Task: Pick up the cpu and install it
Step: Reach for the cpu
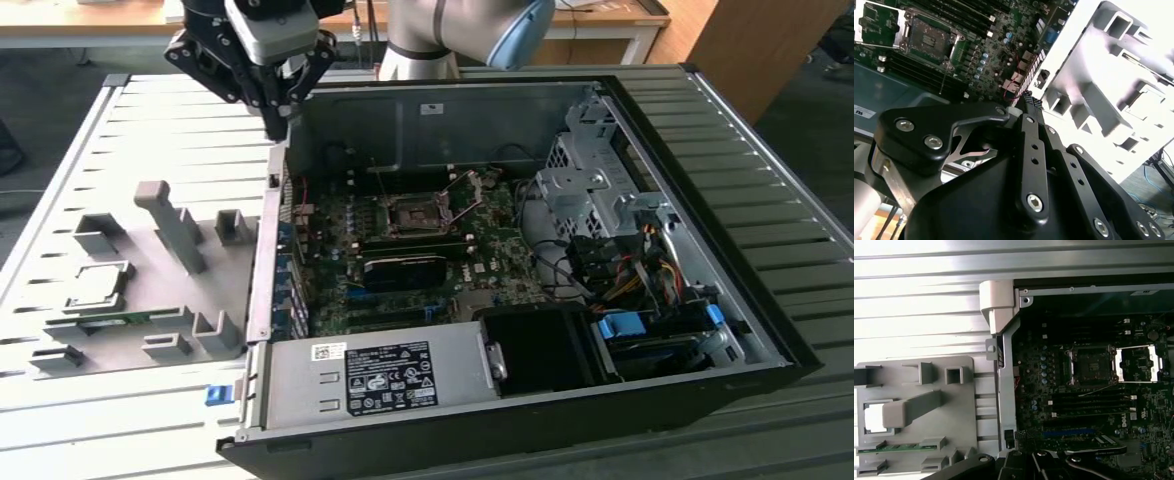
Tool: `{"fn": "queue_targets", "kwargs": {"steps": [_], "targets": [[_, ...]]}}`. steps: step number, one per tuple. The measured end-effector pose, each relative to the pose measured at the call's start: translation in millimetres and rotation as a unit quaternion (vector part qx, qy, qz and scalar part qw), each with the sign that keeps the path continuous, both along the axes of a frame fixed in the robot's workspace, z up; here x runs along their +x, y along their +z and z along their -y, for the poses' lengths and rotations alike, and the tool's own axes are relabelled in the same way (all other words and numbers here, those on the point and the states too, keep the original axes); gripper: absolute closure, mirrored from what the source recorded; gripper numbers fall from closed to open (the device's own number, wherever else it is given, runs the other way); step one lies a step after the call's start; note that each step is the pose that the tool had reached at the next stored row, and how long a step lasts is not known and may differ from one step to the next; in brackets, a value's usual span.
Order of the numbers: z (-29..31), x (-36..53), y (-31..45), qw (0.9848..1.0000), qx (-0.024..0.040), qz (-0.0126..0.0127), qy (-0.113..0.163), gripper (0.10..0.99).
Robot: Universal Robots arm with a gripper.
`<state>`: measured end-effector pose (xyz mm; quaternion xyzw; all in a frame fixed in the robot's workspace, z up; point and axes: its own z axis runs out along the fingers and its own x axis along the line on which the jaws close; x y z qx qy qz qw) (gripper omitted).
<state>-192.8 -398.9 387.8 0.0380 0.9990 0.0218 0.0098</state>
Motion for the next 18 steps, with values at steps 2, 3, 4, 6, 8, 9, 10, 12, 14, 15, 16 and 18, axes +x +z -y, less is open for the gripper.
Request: {"fn": "queue_targets", "kwargs": {"steps": [2, 3, 4, 6, 8, 9, 10, 12, 14, 15, 16, 18], "targets": [[-0.2, -2.8, -0.1, 1.0, 0.0, 0.0, 0.0, 0.98], [-0.3, -4.4, -0.1, 1.0, 0.0, -0.0001, 0.0, 0.98], [-0.4, -6.0, -0.2, 1.0, 0.0, -0.0001, 0.0, 0.98], [-0.6, -9.8, -0.2, 1.0, -0.0001, -0.0001, 0.0, 0.98], [-0.6, -14.4, -0.3, 1.0, 0.0, -0.0001, 0.0, 0.98], [-0.6, -17.4, -0.3, 1.0, -0.0001, -0.0001, 0.0, 0.98], [-0.5, -21.0, -0.3, 1.0, -0.0001, -0.0001, 0.0, 0.98], [-0.5, -28.8, -0.5, 1.0, 0.0, -0.0001, 0.0, 0.98], [-0.6, -35.0, -0.5, 1.0, 0.0, -0.0001, 0.0, 0.98], [-0.6, -38.0, -0.6, 1.0, -0.0001, -0.0001, 0.0, 0.98], [-0.6, -40.9, -0.6, 1.0, 0.0, -0.0001, 0.0, 0.98], [-0.6, -45.4, -0.8, 1.0, 0.0, -0.0001, 0.0, 0.98]]}}
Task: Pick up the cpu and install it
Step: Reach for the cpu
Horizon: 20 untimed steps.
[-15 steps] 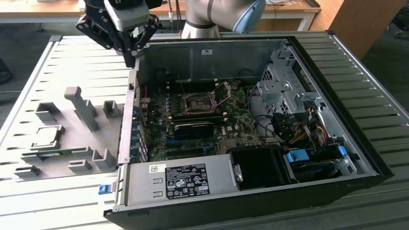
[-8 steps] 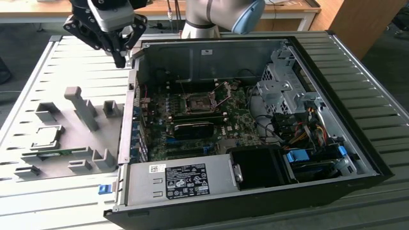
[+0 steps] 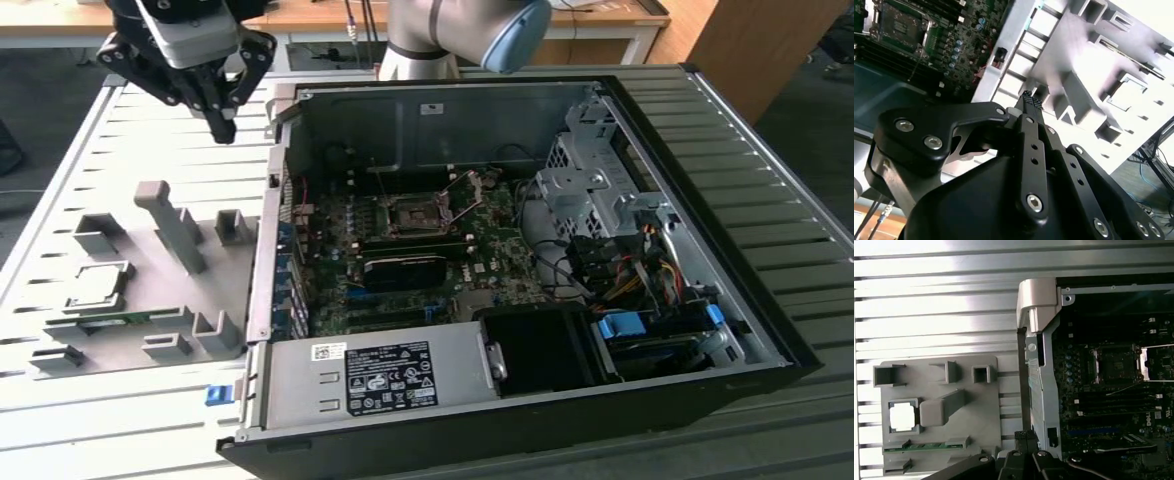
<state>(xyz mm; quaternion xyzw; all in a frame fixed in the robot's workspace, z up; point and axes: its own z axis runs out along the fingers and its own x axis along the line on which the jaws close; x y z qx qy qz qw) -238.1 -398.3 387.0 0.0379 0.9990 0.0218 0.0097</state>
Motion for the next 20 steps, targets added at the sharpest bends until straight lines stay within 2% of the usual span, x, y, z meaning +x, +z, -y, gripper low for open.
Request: {"fn": "queue_targets", "kwargs": {"steps": [8, 20], "targets": [[0.0, -16.4, -0.8, 1.0, 0.0, 0.0, 0.0, 0.98], [0.0, -33.0, -1.5, 1.0, 0.0, 0.0, 0.0, 0.98]]}}
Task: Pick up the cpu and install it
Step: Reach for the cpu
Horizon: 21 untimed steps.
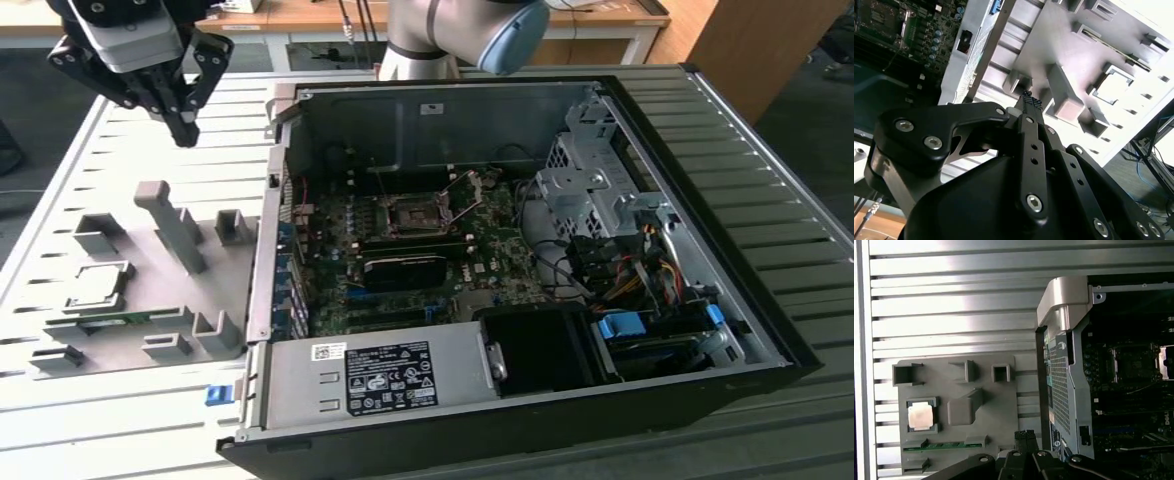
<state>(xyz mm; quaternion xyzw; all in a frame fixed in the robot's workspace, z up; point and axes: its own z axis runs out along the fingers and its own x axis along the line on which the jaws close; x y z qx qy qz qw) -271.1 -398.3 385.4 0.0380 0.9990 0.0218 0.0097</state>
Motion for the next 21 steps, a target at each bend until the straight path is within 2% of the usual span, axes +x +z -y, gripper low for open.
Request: {"fn": "queue_targets", "kwargs": {"steps": [5, 11, 18, 19, 20, 21], "targets": [[0.0, -9.8, -0.1, 1.0, 0.0, 0.0, 0.0, 0.98], [-0.4, -26.2, -0.9, 1.0, 0.0, 0.0, 0.0, 0.98], [-6.7, -47.0, -1.9, 1.0, 0.0002, 0.0, 0.0, 0.98], [-7.6, -47.6, -2.0, 1.0, 0.0014, -0.0011, 0.0, 0.98], [-8.4, -47.7, -1.9, 1.0, 0.0027, -0.0058, 0.0, 0.98], [-8.7, -47.8, -2.0, 0.9999, 0.0027, -0.0119, 0.0, 0.98]]}}
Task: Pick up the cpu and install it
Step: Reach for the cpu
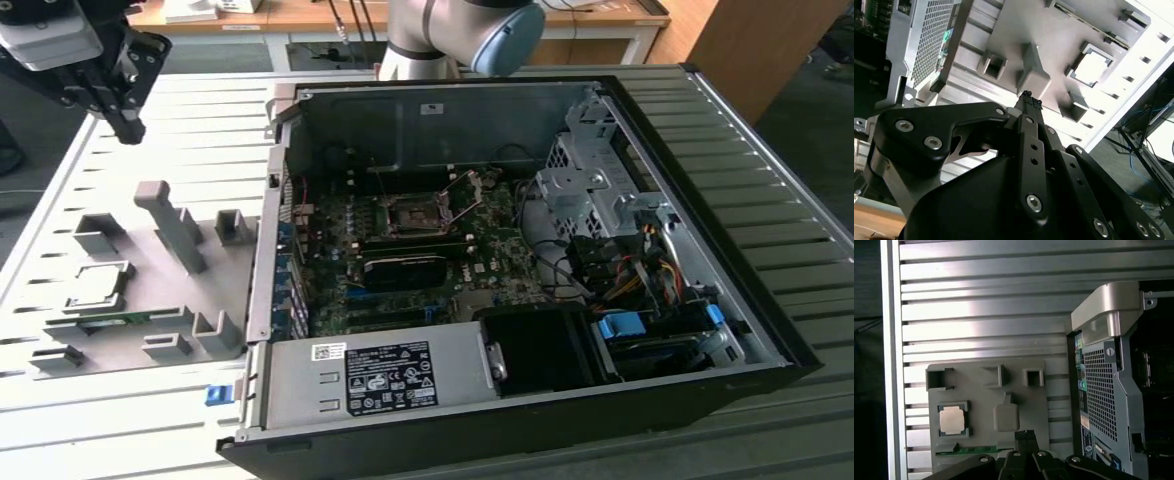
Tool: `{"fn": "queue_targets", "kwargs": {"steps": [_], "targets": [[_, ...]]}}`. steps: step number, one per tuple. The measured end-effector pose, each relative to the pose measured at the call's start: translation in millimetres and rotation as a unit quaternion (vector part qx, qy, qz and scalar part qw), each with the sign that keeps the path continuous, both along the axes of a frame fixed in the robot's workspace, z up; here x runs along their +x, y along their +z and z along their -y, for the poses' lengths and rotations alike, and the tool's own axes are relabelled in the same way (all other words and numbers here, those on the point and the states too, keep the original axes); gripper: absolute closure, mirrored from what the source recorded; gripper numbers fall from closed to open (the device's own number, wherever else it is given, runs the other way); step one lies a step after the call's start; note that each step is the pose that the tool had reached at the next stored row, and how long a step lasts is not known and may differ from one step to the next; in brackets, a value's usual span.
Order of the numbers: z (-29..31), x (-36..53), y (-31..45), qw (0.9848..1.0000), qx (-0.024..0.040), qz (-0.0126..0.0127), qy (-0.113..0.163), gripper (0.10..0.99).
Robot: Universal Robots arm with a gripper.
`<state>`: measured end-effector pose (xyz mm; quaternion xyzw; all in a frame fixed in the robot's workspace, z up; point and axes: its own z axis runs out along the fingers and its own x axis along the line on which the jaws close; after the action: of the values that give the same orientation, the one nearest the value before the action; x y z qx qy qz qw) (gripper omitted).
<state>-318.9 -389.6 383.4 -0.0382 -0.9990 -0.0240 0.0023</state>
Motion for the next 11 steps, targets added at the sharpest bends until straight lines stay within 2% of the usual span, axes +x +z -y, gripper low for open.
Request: {"fn": "queue_targets", "kwargs": {"steps": [1, 2, 4, 7, 8, 9, 11], "targets": [[-0.1, -0.1, -0.3, 1.0, 0.0, -0.0051, 0.001, 0.98], [-0.1, -0.4, -0.9, 1.0, 0.0001, -0.0081, 0.003, 0.98], [-0.1, -1.0, -1.8, 0.9999, -0.0021, -0.0098, 0.011, 0.98], [0.3, -2.3, -4.1, 0.9998, -0.0025, -0.0099, 0.019, 0.98], [0.4, -4.0, -4.7, 0.9998, -0.0026, -0.0085, 0.02, 0.98], [0.5, -6.0, -5.2, 0.9998, -0.0026, -0.0054, 0.02, 0.98], [0.4, -10.6, -6.0, 0.9998, -0.0028, 0.0029, 0.02, 0.98]]}}
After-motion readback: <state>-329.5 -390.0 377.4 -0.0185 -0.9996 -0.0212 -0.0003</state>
